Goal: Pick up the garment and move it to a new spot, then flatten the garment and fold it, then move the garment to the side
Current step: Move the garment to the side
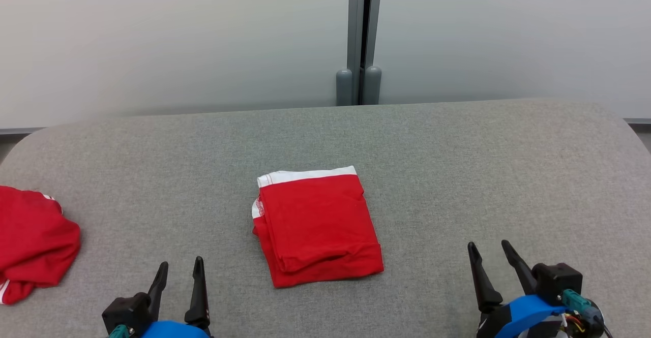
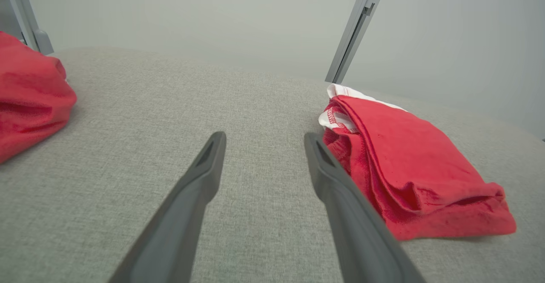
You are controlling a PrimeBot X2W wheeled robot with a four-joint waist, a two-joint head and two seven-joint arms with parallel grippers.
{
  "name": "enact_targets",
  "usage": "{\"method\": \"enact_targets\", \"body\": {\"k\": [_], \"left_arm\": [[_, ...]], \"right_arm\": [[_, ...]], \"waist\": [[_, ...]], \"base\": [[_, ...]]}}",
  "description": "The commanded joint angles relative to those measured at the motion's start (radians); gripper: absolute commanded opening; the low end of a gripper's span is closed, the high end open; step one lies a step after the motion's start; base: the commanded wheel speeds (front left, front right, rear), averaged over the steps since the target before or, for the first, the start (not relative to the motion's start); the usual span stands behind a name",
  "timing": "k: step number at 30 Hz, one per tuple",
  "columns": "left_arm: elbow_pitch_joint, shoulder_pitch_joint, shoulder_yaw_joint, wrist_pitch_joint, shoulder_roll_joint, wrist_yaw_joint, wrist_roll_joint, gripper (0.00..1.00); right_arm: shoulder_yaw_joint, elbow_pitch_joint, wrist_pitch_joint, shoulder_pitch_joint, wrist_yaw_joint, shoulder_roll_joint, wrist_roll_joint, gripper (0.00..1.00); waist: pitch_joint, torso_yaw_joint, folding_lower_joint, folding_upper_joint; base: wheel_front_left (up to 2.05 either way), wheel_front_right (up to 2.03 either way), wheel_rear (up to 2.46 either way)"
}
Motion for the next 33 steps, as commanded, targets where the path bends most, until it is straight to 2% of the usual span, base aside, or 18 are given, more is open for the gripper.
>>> {"method": "enact_targets", "body": {"k": [1, 10, 17, 24, 30, 31, 32, 33], "left_arm": [[0.003, 0.013, 0.003, -0.002, 0.001, 0.001, 0.007, 1.0], [0.002, -0.009, -0.028, -0.002, -0.005, 0.001, 0.007, 1.0], [-0.014, -0.061, -0.112, -0.002, 0.033, 0.001, -0.046, 1.0], [-0.021, -0.105, -0.18, -0.002, 0.076, 0.001, -0.097, 1.0], [-0.023, -0.119, -0.195, -0.002, 0.089, 0.001, -0.126, 1.0], [-0.023, -0.12, -0.197, -0.002, 0.09, 0.001, -0.131, 1.0], [-0.024, -0.123, -0.199, -0.002, 0.092, 0.001, -0.135, 1.0], [-0.026, -0.124, -0.201, -0.002, 0.093, 0.001, -0.138, 1.0]], "right_arm": [[0.004, -0.002, -0.003, 0.021, 0.001, -0.003, -0.006, 1.0], [0.039, 0.031, -0.003, 0.009, 0.001, -0.003, 0.025, 1.0], [0.119, 0.141, -0.003, -0.13, 0.001, -0.004, 0.081, 1.0], [0.147, 0.263, -0.003, -0.303, 0.001, -0.004, 0.129, 1.0], [0.18, 0.42, -0.003, -0.401, 0.001, -0.004, 0.2, 1.0], [0.183, 0.445, -0.001, -0.41, 0.001, -0.004, 0.221, 0.9], [0.192, 0.462, -0.001, -0.415, 0.001, -0.002, 0.241, 0.39], [0.204, 0.472, -0.001, -0.419, 0.001, 0.0, 0.251, 0.0]], "waist": [[-0.002, 0.001, 0.0001, 0.0], [0.03, 0.038, 0.0001, 0.0], [0.137, 0.127, 0.0001, 0.0], [0.195, 0.223, 0.0001, 0.0], [0.221, 0.261, 0.0001, 0.0], [0.223, 0.264, 0.0001, 0.0], [0.225, 0.265, 0.0001, 0.0], [0.227, 0.265, 0.0001, 0.0]], "base": [[0.0, 0.0, 0.0], [0.0, 0.0, 0.0], [0.0, 0.0, 0.0], [0.0, 0.0, 0.0], [0.0, 0.0, 0.0], [0.0, 0.0, 0.0], [0.0, 0.0, 0.0], [0.0, 0.0, 0.0]]}}
